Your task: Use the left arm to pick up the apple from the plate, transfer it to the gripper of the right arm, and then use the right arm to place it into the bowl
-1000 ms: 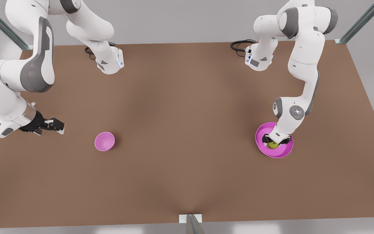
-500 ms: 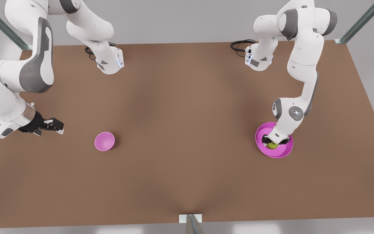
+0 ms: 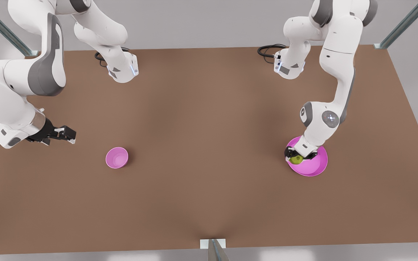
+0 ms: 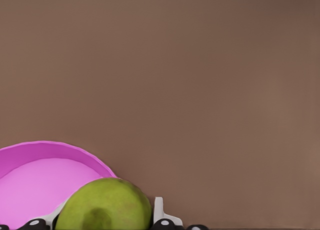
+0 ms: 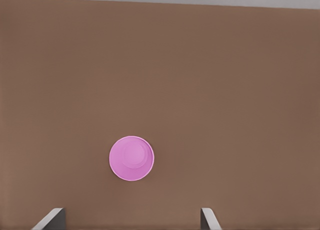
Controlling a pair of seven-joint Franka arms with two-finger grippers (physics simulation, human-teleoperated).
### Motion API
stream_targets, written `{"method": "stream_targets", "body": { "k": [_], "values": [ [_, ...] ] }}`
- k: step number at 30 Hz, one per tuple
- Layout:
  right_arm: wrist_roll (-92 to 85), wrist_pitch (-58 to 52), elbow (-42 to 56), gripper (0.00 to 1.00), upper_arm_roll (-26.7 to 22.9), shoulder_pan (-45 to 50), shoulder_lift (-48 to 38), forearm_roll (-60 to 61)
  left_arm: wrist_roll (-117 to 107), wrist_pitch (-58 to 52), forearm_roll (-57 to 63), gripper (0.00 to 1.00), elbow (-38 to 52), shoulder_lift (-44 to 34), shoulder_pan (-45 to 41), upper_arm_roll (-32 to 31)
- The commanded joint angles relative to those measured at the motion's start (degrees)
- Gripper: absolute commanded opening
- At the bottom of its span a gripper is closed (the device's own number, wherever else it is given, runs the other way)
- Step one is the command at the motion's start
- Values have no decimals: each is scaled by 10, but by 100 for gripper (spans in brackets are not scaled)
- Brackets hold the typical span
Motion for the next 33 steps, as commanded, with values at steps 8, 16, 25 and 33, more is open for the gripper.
{"method": "stream_targets", "body": {
  "k": [8,16,25,33],
  "values": [
    [37,-4,-2,100,-1,-3,9,114,-288,-103,-369,70,48,-4,0,-155],
    [25,31,-23,100,20,3,78,429,-206,-168,-704,70,188,105,-4,-221],
    [-156,145,-73,100,59,41,166,706,-210,-164,-772,69,384,275,-76,-250],
    [-506,154,-113,100,79,53,232,862,-223,-163,-801,69,431,303,-95,-250]
  ]
}}
